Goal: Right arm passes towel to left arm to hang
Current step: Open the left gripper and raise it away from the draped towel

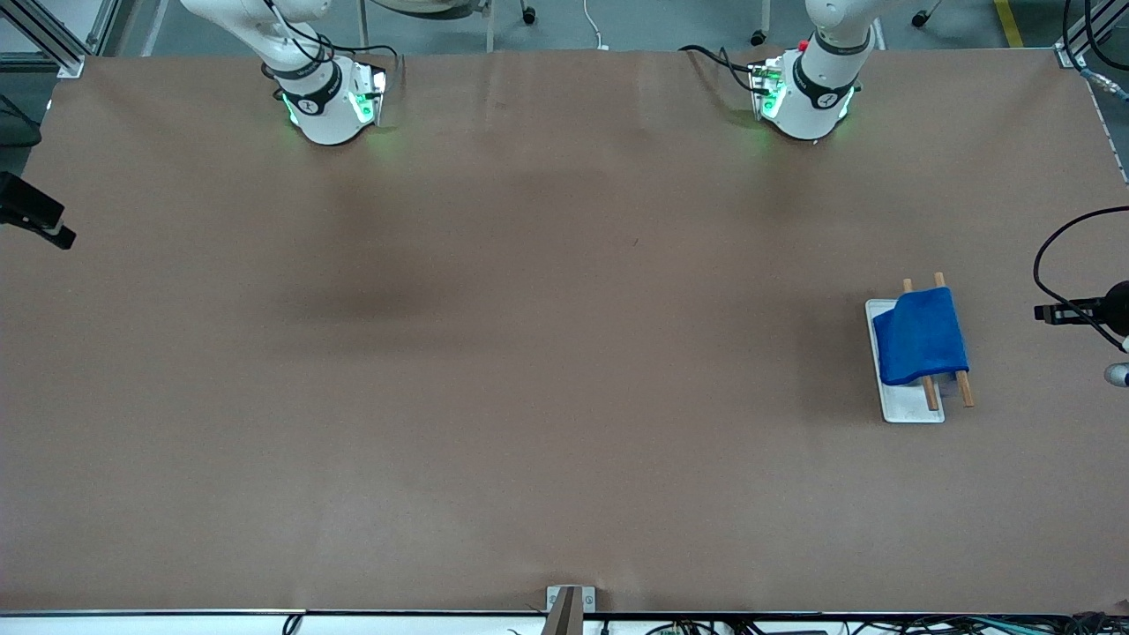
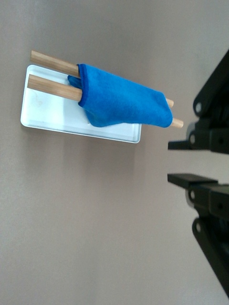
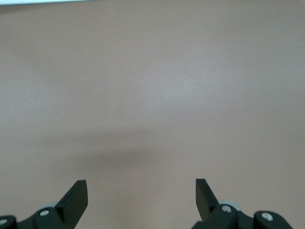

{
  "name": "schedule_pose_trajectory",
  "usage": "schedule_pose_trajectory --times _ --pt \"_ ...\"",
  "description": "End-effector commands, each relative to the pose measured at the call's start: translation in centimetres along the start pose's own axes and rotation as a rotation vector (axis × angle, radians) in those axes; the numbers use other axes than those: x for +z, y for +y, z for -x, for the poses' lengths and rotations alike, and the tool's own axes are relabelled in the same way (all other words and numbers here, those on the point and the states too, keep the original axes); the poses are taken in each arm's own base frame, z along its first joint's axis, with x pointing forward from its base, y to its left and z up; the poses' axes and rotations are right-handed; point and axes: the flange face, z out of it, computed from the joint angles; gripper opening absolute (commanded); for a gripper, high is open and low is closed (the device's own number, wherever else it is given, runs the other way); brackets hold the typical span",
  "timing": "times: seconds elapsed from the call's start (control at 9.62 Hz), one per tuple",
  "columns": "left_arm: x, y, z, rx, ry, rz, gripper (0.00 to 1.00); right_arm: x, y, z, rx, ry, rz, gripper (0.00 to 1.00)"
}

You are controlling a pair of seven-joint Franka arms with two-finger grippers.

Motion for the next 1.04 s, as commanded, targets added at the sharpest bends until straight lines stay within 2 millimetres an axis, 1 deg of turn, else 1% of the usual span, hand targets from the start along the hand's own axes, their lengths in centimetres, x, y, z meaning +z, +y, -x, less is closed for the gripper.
schedule_pose_trajectory --times 0.0,0.1,0.21,0.31,0.52,0.62,0.73,0.83,0.94 --pt "-0.4 -0.2 -0.9 0.033 0.024 -0.015 1.0 0.7 -0.2 1.0 0.013 -0.052 0.0 1.0" --pt "-2.6 1.0 -0.7 0.058 0.062 -0.027 1.0 0.7 -0.1 1.1 0.016 -0.053 0.0 1.0" --pt "-5.4 3.6 0.1 0.09 0.105 -0.05 1.0 0.8 -0.1 1.0 0.016 -0.054 0.0 1.0" --pt "-7.3 6.5 0.7 0.119 0.136 -0.066 1.0 0.8 -0.1 1.0 0.016 -0.054 0.0 1.0" --pt "-12.2 13.1 3.0 0.17 0.225 -0.091 1.0 0.8 0.2 1.0 0.02 -0.053 0.001 1.0" --pt "-14.1 16.4 4.3 0.192 0.262 -0.092 1.0 0.9 0.3 1.0 0.02 -0.054 0.001 1.0" --pt "-15.3 18.7 5.4 0.218 0.288 -0.091 1.0 0.9 0.4 1.0 0.022 -0.054 0.001 1.0" --pt "-16.6 20.5 6.6 0.253 0.313 -0.096 1.0 0.9 0.4 0.9 0.023 -0.053 0.001 1.0" --pt "-17.4 23.0 7.7 0.301 0.332 -0.102 1.0 1.0 0.4 0.9 0.023 -0.054 -0.001 1.0"
